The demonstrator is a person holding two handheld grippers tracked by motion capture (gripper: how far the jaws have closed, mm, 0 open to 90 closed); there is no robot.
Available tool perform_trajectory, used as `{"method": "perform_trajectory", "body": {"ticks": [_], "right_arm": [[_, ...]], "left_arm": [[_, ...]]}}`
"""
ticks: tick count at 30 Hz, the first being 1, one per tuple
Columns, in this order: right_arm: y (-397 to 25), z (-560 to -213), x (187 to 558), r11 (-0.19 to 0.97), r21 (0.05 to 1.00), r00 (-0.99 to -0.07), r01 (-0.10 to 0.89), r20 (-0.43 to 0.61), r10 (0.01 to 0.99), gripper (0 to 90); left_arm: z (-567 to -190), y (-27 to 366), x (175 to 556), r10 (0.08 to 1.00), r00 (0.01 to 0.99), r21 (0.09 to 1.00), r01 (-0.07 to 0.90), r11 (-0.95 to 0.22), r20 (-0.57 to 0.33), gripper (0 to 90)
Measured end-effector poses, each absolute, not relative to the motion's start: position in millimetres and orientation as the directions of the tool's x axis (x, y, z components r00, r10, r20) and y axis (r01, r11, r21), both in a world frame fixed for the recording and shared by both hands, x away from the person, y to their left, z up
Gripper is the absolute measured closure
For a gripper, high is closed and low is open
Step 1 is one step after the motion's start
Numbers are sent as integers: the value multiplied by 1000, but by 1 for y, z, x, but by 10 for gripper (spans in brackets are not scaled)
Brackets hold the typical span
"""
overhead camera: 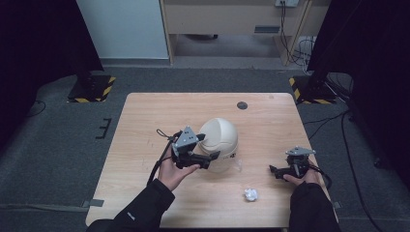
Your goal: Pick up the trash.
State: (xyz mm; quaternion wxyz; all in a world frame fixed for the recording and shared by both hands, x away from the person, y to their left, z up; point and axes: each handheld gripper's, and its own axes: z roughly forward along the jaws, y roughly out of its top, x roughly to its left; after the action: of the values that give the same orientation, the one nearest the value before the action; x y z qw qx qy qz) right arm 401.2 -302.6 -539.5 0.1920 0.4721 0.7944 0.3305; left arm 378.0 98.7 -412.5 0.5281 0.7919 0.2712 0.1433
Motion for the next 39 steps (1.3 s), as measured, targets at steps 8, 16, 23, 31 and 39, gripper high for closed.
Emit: {"method": "perform_trajectory", "body": {"ticks": [8,16,23,31,39], "right_arm": [[-302,-539,401,336,706,-481,623,7,877,5],[-302,-539,401,336,706,-481,623,7,877,5],[-303,-539,401,336,706,-481,623,7,877,5],[-302,-539,401,336,706,-481,623,7,877,5],[-303,-539,401,336,706,-481,623,7,877,5]], "left_arm": [[-418,91,382,577,815,906,286,-311,-59,173],[-420,84,385,574,816,899,297,-321,-64,174],[-424,80,389,574,815,895,308,-323,-74,175],[-426,76,394,579,811,890,323,-321,-85,173],[-426,72,400,578,811,881,337,-332,-93,170]]}}
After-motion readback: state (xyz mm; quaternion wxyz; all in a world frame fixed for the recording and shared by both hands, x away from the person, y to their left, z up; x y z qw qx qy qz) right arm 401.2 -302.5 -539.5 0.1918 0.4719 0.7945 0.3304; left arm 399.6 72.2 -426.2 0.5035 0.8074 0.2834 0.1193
